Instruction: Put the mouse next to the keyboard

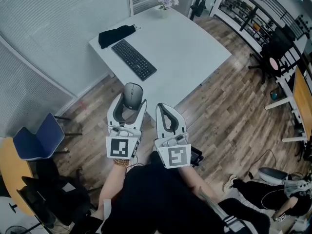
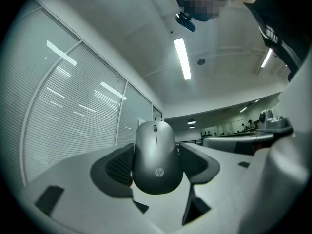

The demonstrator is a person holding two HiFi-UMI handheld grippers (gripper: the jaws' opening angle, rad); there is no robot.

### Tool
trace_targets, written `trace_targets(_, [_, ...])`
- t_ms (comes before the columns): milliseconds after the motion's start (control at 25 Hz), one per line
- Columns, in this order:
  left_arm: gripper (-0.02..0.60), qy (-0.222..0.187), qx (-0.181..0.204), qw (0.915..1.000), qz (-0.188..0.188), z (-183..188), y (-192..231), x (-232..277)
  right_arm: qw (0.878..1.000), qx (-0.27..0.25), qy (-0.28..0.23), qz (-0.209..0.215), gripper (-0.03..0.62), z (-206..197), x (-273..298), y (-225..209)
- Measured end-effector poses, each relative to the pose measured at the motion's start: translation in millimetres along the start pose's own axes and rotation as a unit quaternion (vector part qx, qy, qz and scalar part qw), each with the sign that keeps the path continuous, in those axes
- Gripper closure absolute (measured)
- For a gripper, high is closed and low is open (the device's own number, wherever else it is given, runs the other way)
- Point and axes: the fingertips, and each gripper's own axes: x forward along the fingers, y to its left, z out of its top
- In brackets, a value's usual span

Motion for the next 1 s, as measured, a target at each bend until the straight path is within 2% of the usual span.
trace_targets(560, [0.285,0.014,-0.005,0.9995,0.029,-23,-6,37,1.0,0.006,0.014,0.024,0.595,-19,26,-46])
trace_targets(1000, [0.285,0.04,-0.023,0.9988,0.016,-61,2,70,0.999,0.014,0.032,-0.001,0.595,-44,46,-76])
